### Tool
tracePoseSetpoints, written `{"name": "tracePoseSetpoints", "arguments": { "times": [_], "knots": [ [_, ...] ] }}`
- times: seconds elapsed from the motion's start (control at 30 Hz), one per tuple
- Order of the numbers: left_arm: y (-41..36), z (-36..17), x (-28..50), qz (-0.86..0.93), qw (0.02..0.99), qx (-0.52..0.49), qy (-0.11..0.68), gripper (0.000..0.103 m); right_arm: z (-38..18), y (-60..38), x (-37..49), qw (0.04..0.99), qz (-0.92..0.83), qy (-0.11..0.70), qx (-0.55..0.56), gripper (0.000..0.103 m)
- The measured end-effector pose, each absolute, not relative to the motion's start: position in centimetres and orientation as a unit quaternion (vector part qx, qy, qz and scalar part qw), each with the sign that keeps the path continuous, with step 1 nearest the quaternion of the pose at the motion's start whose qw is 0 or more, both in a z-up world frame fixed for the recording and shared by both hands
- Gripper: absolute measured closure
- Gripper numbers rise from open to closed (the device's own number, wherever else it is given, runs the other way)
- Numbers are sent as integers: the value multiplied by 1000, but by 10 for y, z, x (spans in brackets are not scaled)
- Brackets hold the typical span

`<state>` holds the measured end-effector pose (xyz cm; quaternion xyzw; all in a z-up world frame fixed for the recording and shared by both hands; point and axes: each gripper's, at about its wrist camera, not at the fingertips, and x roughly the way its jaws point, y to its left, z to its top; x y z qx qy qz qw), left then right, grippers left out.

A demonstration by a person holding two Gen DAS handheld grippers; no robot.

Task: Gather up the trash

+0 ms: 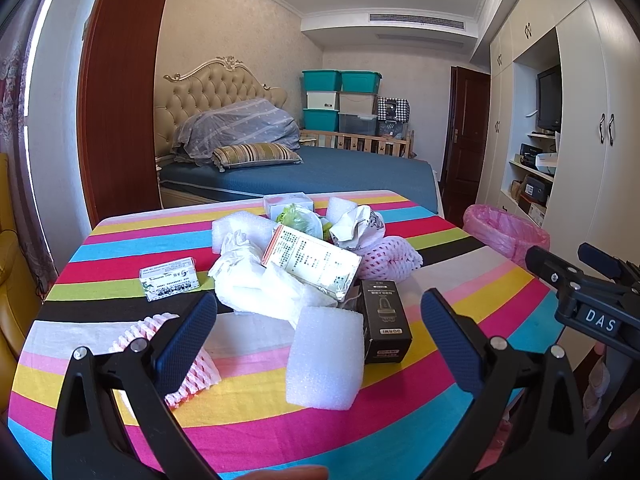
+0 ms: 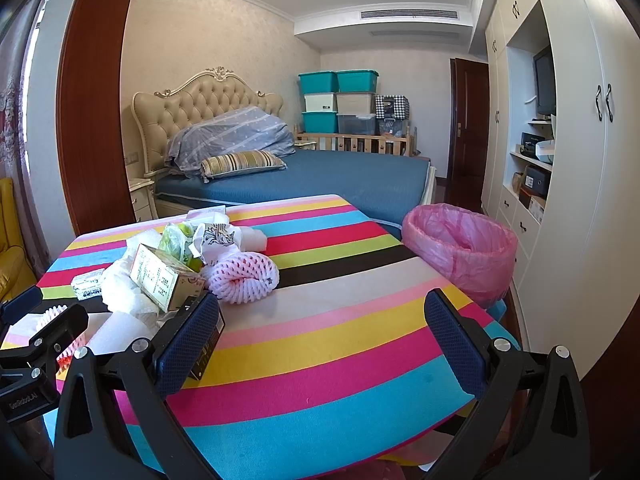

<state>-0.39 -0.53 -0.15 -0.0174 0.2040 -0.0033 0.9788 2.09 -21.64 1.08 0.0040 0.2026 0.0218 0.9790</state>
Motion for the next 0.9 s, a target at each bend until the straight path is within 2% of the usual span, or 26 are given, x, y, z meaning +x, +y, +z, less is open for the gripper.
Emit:
{"name": "tracePoseSetpoints", "arguments": {
  "times": [0.9],
  "knots": [
    [-8,-2,-3,-3,979,-18,202,4,9,-215,20,979,22,204,5,7]
  ]
}}
